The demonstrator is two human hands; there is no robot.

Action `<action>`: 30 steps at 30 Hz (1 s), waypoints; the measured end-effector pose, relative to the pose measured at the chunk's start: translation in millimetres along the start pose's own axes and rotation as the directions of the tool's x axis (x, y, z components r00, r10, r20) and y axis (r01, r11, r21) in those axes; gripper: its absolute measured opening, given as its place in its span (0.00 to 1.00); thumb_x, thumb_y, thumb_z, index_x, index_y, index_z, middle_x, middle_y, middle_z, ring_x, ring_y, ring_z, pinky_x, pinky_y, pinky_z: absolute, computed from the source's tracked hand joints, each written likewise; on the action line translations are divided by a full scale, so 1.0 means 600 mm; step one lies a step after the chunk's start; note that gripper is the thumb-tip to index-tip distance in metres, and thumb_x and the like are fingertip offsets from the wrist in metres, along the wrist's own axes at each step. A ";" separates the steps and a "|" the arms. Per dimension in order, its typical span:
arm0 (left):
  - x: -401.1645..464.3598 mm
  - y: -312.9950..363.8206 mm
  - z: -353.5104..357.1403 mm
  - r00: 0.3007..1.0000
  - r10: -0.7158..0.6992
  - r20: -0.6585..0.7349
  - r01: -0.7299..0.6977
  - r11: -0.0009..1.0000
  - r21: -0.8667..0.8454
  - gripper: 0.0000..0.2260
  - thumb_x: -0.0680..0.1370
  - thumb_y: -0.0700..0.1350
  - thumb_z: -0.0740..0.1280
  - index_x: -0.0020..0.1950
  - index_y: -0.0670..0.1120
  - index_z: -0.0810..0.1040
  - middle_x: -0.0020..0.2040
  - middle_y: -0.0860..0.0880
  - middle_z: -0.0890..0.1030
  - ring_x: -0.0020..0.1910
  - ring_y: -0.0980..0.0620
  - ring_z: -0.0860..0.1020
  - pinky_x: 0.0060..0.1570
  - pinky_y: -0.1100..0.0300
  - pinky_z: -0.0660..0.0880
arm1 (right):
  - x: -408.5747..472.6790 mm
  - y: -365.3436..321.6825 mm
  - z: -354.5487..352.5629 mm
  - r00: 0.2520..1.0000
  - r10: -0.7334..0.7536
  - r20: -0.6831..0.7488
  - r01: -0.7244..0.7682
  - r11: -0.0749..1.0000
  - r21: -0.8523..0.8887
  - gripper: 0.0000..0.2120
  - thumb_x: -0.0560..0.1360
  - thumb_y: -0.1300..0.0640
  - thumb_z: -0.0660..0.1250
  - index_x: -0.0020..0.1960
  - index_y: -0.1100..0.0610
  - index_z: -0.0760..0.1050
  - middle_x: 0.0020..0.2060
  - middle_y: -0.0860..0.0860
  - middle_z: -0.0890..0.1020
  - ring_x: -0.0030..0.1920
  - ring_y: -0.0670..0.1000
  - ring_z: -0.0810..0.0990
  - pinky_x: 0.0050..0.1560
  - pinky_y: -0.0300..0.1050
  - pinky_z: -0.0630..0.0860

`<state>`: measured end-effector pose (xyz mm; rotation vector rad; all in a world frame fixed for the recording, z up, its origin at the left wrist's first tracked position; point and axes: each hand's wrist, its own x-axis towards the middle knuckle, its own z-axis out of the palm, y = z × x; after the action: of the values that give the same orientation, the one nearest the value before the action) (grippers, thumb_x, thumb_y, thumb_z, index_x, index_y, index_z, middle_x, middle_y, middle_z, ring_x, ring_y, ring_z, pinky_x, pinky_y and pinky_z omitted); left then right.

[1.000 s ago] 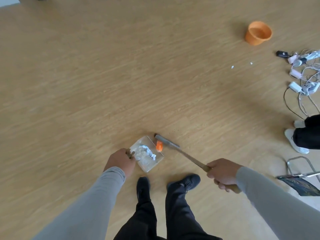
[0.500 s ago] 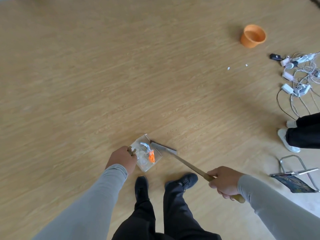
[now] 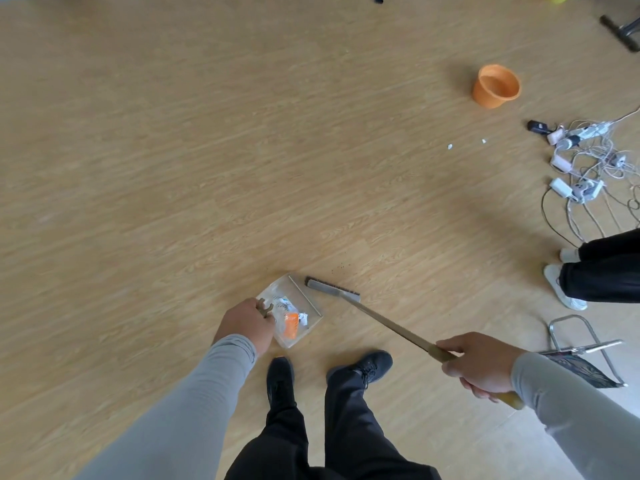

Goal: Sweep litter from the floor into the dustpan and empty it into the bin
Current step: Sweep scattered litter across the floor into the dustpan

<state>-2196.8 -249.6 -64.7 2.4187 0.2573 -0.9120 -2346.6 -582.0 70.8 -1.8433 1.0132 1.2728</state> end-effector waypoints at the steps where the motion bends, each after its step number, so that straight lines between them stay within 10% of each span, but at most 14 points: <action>1: 0.000 0.000 -0.001 1.000 0.001 0.000 -0.001 1.000 0.008 0.03 0.78 0.49 0.66 0.50 0.53 0.78 0.45 0.54 0.82 0.41 0.53 0.81 0.45 0.57 0.80 | 0.007 -0.008 0.010 1.000 -0.001 -0.005 0.000 1.000 -0.019 0.27 0.80 0.60 0.62 0.77 0.49 0.64 0.32 0.54 0.75 0.25 0.49 0.69 0.27 0.41 0.68; 10: -0.001 -0.007 -0.017 0.999 0.013 0.029 -0.015 0.999 0.047 0.06 0.78 0.50 0.65 0.52 0.52 0.78 0.46 0.54 0.81 0.41 0.53 0.81 0.44 0.56 0.80 | -0.013 -0.025 0.004 0.997 0.007 0.072 -0.001 0.996 -0.085 0.25 0.79 0.60 0.62 0.75 0.48 0.67 0.31 0.54 0.76 0.25 0.49 0.70 0.28 0.42 0.69; 30: -0.079 0.167 -0.189 0.969 0.219 -0.112 -0.219 0.976 0.009 0.01 0.77 0.51 0.70 0.46 0.56 0.79 0.41 0.58 0.80 0.39 0.53 0.80 0.42 0.60 0.76 | -0.029 -0.024 -0.006 0.993 0.056 -0.109 0.039 0.702 0.711 0.09 0.82 0.57 0.61 0.51 0.62 0.73 0.27 0.54 0.73 0.22 0.49 0.67 0.23 0.38 0.64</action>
<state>-2134.1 -271.3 79.1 2.4399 0.0306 -0.6773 -2336.2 -574.6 89.8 -1.2963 1.3451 0.6081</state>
